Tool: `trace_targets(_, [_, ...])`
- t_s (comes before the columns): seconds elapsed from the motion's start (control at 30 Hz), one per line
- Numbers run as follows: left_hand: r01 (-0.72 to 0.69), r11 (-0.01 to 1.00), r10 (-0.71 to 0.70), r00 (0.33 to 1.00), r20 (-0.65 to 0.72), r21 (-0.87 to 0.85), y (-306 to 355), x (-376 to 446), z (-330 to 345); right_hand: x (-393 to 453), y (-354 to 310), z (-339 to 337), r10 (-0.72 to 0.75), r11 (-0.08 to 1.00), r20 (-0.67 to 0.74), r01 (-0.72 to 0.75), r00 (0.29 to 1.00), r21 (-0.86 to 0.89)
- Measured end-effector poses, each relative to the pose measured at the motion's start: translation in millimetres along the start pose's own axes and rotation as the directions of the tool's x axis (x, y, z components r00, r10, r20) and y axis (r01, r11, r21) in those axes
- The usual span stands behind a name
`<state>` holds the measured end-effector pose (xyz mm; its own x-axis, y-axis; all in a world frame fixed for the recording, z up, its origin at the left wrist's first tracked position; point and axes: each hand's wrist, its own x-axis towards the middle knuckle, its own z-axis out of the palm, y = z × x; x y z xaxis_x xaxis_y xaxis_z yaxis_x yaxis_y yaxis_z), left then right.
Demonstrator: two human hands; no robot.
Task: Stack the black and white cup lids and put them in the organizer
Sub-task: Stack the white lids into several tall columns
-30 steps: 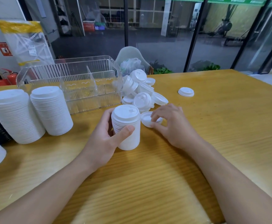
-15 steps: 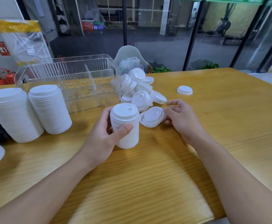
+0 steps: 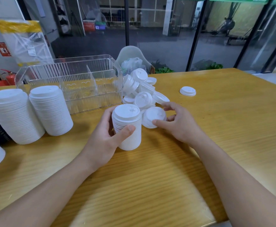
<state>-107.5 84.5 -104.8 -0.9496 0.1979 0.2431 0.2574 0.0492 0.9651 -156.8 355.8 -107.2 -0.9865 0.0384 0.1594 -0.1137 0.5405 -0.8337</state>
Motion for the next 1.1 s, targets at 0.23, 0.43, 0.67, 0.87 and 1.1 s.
trace_targets(0.23, [0.0,1.0,0.0,1.0,0.009,0.006,0.9,-0.4,0.5,-3.5,-3.0,1.6,-0.034,0.999,0.019,0.034,0.999,-0.012])
trace_targets(0.43, [-0.005,1.0,0.005,1.0,0.014,-0.006,2.1,-0.1,2.9,2.3,-2.7,8.6,0.005,1.0,-0.02,-0.006,1.0,-0.024])
trace_targets(0.67, [-0.004,1.0,0.004,1.0,0.029,-0.002,-1.3,0.1,1.8,5.1,-5.3,14.5,-0.002,1.0,-0.023,0.001,1.0,-0.008])
trace_targets(0.87, [-0.012,1.0,0.012,1.0,0.028,-0.01,1.6,-0.8,4.8,-8.3,-22.5,-2.4,-0.112,0.966,-0.123,0.137,0.986,0.219])
trace_targets(1.1, [0.002,0.999,-0.001,0.999,0.041,-0.034,1.0,-0.1,5.8,-24.0,-58.0,21.6,-0.346,0.81,-0.02,0.309,0.938,0.497])
